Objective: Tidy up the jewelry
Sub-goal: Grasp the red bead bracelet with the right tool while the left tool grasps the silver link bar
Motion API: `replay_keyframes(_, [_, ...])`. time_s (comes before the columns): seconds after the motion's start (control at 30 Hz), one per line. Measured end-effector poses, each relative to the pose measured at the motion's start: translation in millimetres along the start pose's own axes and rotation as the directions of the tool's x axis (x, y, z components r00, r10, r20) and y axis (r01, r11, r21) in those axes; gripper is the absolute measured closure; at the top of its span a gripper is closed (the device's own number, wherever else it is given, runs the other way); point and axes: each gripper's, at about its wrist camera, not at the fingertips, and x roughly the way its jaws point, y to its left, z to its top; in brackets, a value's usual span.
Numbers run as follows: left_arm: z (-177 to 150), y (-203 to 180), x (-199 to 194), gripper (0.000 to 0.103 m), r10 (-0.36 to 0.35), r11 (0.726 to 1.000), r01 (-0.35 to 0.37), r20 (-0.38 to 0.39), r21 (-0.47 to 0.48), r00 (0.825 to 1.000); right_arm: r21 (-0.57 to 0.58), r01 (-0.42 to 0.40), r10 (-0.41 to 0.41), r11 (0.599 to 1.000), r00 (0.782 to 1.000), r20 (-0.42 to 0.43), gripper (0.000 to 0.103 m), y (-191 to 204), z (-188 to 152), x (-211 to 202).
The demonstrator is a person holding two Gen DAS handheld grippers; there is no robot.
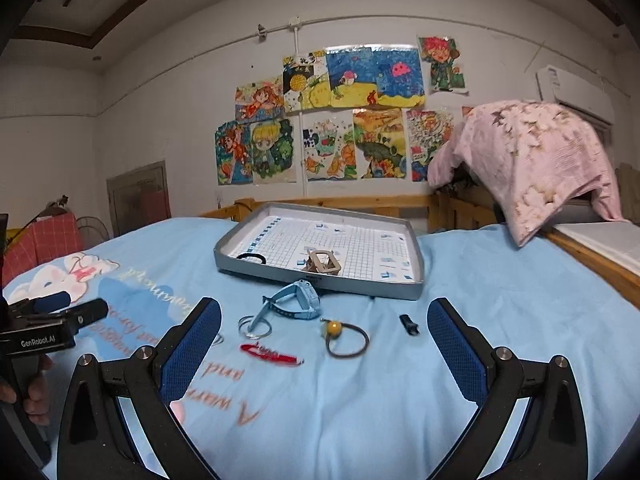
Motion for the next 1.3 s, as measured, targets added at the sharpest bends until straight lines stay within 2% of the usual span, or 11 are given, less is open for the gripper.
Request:
replay_keyframes(0.23, [3,-3,39,0.0,-0.022,0.998,0.02,-0.035,-0.052,0.999,0.021,-0.067,0.068,0.998,0.995,-0.069,0.002,-9,-11,66])
replay_keyframes(0.33, [1,-9,48,0.0,-0.017,0.999,0.016,-0.035,-0.038,0.999,0.05,-0.099,0.103,0.994,0.992,-0.072,0.002,-11,-14,85])
replay_keyframes(0.47, [-10,-13,59,0.0,-0.017,1.0,0.017,-0.059,-0.006,0.998,0.058,-0.124,0.132,0.991,0.981,-0.143,0.002,-6,-32,108])
replay_keyframes(0.5, [-12,-12,60,0.002,-0.023,1.0,0.022,-0.064,-0.006,0.998,0.055,-0.127,0.134,0.99,0.98,-0.148,0.002,-6,-36,108])
replay_keyframes(0.63, [-18,-8,72,0.022,-0.065,0.998,0.063,-0.098,-0.018,0.993,0.065,-0.183,0.192,0.981,0.963,-0.189,0.003,-5,-43,118])
replay_keyframes(0.77, [-22,-15,76,0.035,-0.115,0.993,0.117,-0.109,0.014,0.987,0.09,-0.229,0.244,0.969,0.94,-0.238,0.032,-6,-49,130])
replay_keyframes(0.83, [-23,-21,78,0.044,-0.135,0.989,0.141,-0.12,0.04,0.983,0.085,-0.256,0.27,0.963,0.93,-0.25,0.034,-2,-51,133])
replay_keyframes(0.97, [-27,-30,89,0.053,-0.157,0.982,0.171,-0.164,0.075,0.974,0.051,-0.313,0.315,0.948,0.907,-0.28,0.047,9,-54,138])
replay_keyframes(1.07, [-30,-27,94,0.06,-0.161,0.983,0.174,-0.189,0.056,0.969,0.033,-0.338,0.33,0.941,0.887,-0.323,0.05,19,-58,146])
replay_keyframes(1.2, [-31,-24,98,0.069,-0.169,0.983,0.18,-0.205,0.035,0.964,0.031,-0.352,0.338,0.935,0.865,-0.37,0.062,25,-62,154])
replay_keyframes(1.3, [-32,-24,103,0.074,-0.186,0.98,0.198,-0.229,0.031,0.956,0.023,-0.359,0.339,0.933,0.855,-0.393,0.064,29,-65,155])
